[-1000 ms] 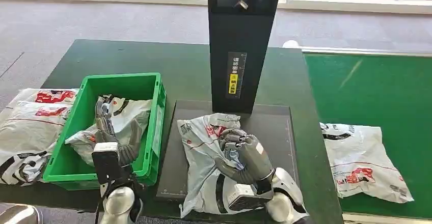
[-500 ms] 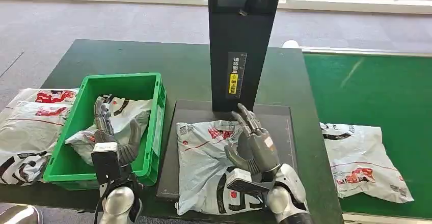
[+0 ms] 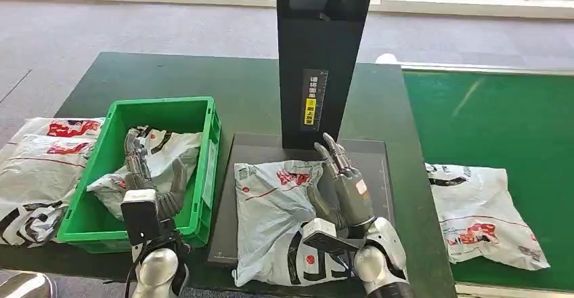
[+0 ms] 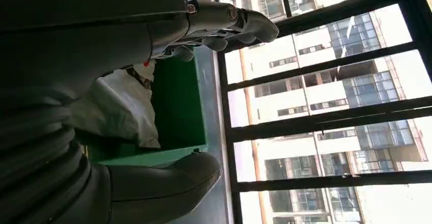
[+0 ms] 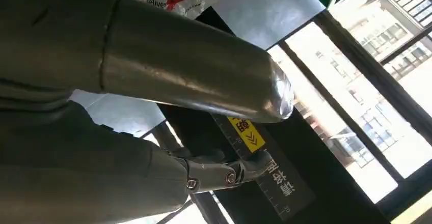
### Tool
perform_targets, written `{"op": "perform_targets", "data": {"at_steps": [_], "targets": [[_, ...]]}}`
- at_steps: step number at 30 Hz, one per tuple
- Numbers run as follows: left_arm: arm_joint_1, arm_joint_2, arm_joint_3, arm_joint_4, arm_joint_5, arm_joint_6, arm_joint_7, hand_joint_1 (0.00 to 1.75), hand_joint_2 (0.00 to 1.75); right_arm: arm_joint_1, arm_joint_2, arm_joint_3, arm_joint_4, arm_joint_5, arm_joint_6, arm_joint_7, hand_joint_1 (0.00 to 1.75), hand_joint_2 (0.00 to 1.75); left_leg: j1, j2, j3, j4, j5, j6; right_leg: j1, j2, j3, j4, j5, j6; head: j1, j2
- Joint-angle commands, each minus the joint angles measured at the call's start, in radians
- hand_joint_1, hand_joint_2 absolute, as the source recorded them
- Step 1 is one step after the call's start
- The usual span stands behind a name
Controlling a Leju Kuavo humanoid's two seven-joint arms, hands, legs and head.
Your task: Moved the parcel from conveyor to table for the left to box.
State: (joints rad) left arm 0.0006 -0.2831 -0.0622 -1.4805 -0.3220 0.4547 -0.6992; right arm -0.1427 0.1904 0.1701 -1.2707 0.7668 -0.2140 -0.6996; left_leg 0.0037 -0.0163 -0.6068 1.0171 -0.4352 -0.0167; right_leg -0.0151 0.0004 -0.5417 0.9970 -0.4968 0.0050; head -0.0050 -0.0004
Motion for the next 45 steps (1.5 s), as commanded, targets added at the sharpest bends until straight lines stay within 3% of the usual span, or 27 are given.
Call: {"op": "perform_targets", "data": {"at_steps": [1, 7, 12, 13, 18, 22, 45], "targets": [[-0.013, -0.066, 0.058, 0.031, -0.001, 0.003, 0.001, 0.00, 1.75, -0.019, 0.024, -0.073, 0.030, -0.014, -0.018, 0.001, 0.00, 0.00, 0.000, 0.001, 0.003, -0.002, 0.000, 0.000, 0.000, 0.000, 0.003, -0.002, 0.000, -0.001, 0.000, 0.000], [-0.016, -0.065, 0.038, 0.058, -0.017, -0.017, 0.001, 0.00, 1.75, 0.006, 0.022, -0.121, -0.045, -0.139, -0.158, 0.001, 0.00, 0.00, 0.000, -0.001, 0.002, -0.001, 0.000, 0.000, 0.000, -0.002, 0.003, -0.002, -0.001, 0.000, 0.000, 0.000], [-0.045, -0.027, -0.046, 0.184, -0.180, -0.136, 0.044, 0.00, 1.75, 0.035, -0.053, -0.040, -0.156, -0.372, -0.398, 0.001, 0.00, 0.00, -0.001, -0.003, 0.004, -0.002, 0.000, 0.001, -0.001, -0.004, 0.004, -0.003, -0.001, 0.000, 0.000, 0.000], [-0.072, 0.008, -0.130, 0.250, -0.338, -0.178, 0.029, 0.00, 1.75, 0.035, -0.052, -0.044, -0.195, -0.398, -0.484, 0.001, 0.00, 0.00, -0.001, -0.003, 0.002, -0.001, 0.000, 0.001, -0.001, -0.004, 0.002, -0.002, -0.001, 0.000, 0.000, 0.000], [-0.101, -0.042, -0.202, 0.371, -0.433, -0.132, 0.022, 0.00, 1.75, 0.043, -0.023, -0.072, -0.209, -0.369, -0.484, 0.001, 0.00, 0.00, -0.002, -0.004, 0.002, -0.001, 0.001, 0.001, -0.002, -0.005, 0.002, -0.002, -0.001, 0.000, 0.000, 0.000], [-0.104, -0.034, -0.210, 0.367, -0.433, -0.138, 0.026, 0.00, 1.75, 0.035, -0.020, -0.092, -0.184, -0.360, -0.484, 0.001, 0.00, 0.00, -0.001, 0.002, 0.002, -0.001, 0.000, 0.000, -0.001, 0.001, 0.001, -0.002, 0.001, 0.000, 0.000, 0.000], [-0.106, -0.036, -0.212, 0.363, -0.450, -0.139, 0.046, 0.00, 1.75, 0.035, -0.027, -0.092, -0.192, -0.385, -0.484, 0.001, 0.00, 0.00, -0.001, 0.003, 0.003, -0.001, 0.000, 0.001, -0.001, 0.001, 0.002, -0.003, 0.001, 0.000, 0.001, 0.000]]}}
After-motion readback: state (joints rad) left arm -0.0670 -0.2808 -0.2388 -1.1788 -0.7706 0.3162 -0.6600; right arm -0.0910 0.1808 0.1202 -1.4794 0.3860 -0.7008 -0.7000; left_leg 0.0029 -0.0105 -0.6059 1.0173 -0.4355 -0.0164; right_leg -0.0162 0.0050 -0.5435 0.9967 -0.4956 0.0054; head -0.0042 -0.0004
